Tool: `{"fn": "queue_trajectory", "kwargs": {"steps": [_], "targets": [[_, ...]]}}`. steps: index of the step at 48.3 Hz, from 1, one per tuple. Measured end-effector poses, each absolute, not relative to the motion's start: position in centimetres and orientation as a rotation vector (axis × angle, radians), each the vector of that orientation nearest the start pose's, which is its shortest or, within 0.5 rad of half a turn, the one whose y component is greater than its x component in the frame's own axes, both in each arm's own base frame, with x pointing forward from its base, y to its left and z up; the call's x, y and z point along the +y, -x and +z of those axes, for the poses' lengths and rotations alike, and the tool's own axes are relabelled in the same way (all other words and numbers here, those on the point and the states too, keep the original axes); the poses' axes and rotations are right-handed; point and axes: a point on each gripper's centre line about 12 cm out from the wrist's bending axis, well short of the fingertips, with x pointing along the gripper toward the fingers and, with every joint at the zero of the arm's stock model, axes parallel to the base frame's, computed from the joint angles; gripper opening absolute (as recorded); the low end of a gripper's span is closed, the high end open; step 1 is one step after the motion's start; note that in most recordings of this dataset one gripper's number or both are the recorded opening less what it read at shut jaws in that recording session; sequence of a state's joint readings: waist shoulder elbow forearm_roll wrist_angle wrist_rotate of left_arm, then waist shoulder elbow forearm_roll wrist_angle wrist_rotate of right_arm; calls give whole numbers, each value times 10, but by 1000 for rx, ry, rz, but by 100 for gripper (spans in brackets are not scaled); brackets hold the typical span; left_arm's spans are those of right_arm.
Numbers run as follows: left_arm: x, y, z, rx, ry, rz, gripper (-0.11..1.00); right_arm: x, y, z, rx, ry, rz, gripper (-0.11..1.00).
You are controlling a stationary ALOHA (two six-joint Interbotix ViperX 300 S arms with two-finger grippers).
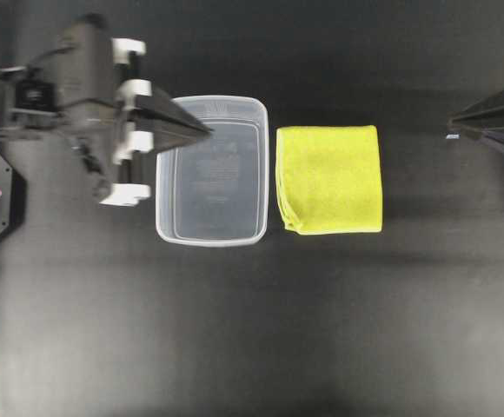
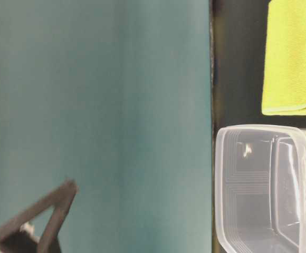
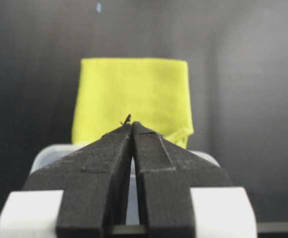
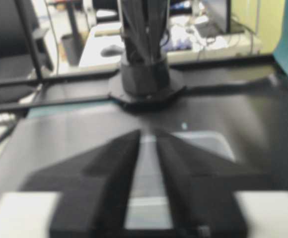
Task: Place the yellow towel into the container with the left arm.
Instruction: 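Move the left gripper over the container toward the yellow towel, then lower the left gripper onto the towel's left edge and close it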
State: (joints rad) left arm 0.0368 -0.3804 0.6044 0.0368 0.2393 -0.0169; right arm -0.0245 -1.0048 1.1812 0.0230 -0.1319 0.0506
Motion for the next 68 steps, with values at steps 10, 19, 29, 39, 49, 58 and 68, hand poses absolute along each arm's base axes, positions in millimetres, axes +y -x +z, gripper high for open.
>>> {"fn": "queue_trajectory", "kwargs": {"steps": [10, 19, 29, 39, 49, 58, 68], "targets": [[19, -383, 295, 606, -50, 39, 0, -5, -187, 285, 25, -75, -28, 79], [26, -418, 282, 723, -109, 26, 17, -4, -178, 283, 71, -76, -28, 77], [31, -460, 261, 820, -143, 8, 78, -4, -166, 284, 111, -78, -27, 77], [37, -501, 226, 923, -138, 6, 89, -2, -157, 291, 73, -77, -12, 76], [40, -529, 184, 975, -135, 3, 90, -2, -154, 296, 52, -78, -13, 76], [38, -537, 132, 1065, -126, -5, 90, -2, -153, 297, 50, -77, -11, 76], [32, -537, 106, 1112, -115, -12, 89, -2, -153, 297, 47, -77, -13, 76]]}}
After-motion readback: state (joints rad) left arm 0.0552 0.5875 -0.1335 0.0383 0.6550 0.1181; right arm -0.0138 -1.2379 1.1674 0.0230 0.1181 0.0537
